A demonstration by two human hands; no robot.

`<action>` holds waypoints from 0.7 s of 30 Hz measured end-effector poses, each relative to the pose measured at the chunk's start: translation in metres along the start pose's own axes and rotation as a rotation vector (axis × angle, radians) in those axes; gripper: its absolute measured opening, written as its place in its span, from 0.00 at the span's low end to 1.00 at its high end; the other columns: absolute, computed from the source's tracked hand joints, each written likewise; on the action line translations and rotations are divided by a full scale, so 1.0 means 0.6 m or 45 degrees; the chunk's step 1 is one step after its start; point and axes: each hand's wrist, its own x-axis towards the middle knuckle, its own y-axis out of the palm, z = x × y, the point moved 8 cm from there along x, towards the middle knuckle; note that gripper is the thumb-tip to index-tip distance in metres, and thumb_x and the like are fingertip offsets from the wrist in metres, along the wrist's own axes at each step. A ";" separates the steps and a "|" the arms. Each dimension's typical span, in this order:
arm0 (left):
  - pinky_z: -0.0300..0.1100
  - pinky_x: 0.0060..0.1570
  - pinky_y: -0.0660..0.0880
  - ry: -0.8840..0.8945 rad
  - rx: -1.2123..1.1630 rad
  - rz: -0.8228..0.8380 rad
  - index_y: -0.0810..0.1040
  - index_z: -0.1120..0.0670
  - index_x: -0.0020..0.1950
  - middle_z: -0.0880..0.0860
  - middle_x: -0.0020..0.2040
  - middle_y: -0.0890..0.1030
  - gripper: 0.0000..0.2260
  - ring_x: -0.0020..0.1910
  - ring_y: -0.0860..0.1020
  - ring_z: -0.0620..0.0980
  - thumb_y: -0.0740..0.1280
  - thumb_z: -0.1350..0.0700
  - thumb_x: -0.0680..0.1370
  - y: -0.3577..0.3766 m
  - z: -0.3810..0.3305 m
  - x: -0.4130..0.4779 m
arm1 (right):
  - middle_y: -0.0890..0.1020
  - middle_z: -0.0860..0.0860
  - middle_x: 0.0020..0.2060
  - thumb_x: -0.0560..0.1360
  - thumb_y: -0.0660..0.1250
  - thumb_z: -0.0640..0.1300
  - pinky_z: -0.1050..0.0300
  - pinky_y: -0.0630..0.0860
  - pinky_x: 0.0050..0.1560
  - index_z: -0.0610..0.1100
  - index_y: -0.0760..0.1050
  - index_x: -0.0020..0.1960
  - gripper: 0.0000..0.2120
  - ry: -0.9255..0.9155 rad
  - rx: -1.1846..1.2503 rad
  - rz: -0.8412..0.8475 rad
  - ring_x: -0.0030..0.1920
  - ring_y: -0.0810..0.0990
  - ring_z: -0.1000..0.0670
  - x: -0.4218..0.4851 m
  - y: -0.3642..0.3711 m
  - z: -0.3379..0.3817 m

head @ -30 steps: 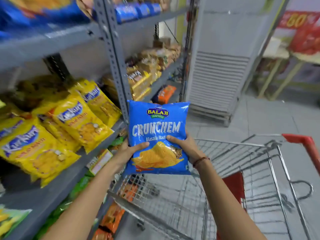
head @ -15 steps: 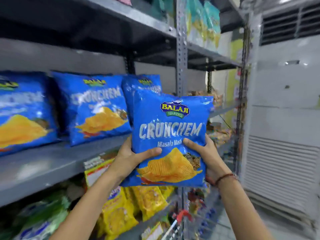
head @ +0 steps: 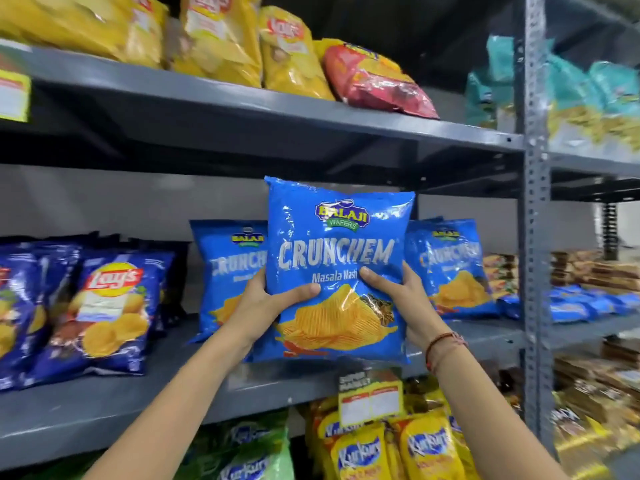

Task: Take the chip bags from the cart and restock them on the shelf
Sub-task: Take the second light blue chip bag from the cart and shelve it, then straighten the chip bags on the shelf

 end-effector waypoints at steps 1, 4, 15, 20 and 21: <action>0.48 0.49 0.79 -0.001 0.009 -0.042 0.77 0.51 0.57 0.51 0.52 0.85 0.32 0.48 0.84 0.50 0.80 0.50 0.56 -0.024 -0.002 -0.001 | 0.83 0.49 0.56 0.56 0.80 0.56 0.42 0.76 0.61 0.50 0.74 0.61 0.36 0.014 -0.009 0.021 0.55 0.83 0.46 0.009 0.024 -0.007; 0.43 0.45 0.80 -0.008 0.036 -0.119 0.76 0.52 0.58 0.51 0.51 0.85 0.30 0.47 0.84 0.49 0.81 0.54 0.58 -0.066 0.003 -0.003 | 0.82 0.54 0.56 0.64 0.77 0.49 0.50 0.77 0.59 0.52 0.74 0.57 0.23 0.005 -0.030 0.069 0.54 0.81 0.52 0.030 0.071 -0.027; 0.47 0.49 0.79 -0.168 0.090 -0.354 0.75 0.50 0.58 0.50 0.52 0.84 0.32 0.49 0.83 0.49 0.81 0.49 0.56 -0.172 0.057 -0.011 | 0.70 0.49 0.69 0.64 0.75 0.57 0.51 0.67 0.69 0.44 0.63 0.71 0.41 -0.018 -0.342 0.001 0.69 0.69 0.47 0.053 0.164 -0.090; 0.50 0.55 0.78 -0.200 0.134 -0.349 0.75 0.50 0.58 0.51 0.54 0.84 0.35 0.51 0.83 0.50 0.80 0.46 0.53 -0.177 0.063 -0.004 | 0.75 0.46 0.65 0.67 0.74 0.54 0.52 0.69 0.65 0.42 0.65 0.69 0.36 -0.070 -0.501 -0.058 0.65 0.73 0.46 0.058 0.165 -0.090; 0.49 0.54 0.78 -0.214 0.138 -0.354 0.75 0.51 0.59 0.52 0.54 0.83 0.35 0.51 0.82 0.50 0.80 0.47 0.55 -0.177 0.065 -0.002 | 0.75 0.45 0.66 0.68 0.73 0.53 0.53 0.68 0.64 0.41 0.64 0.70 0.35 -0.071 -0.534 -0.066 0.66 0.73 0.45 0.060 0.165 -0.092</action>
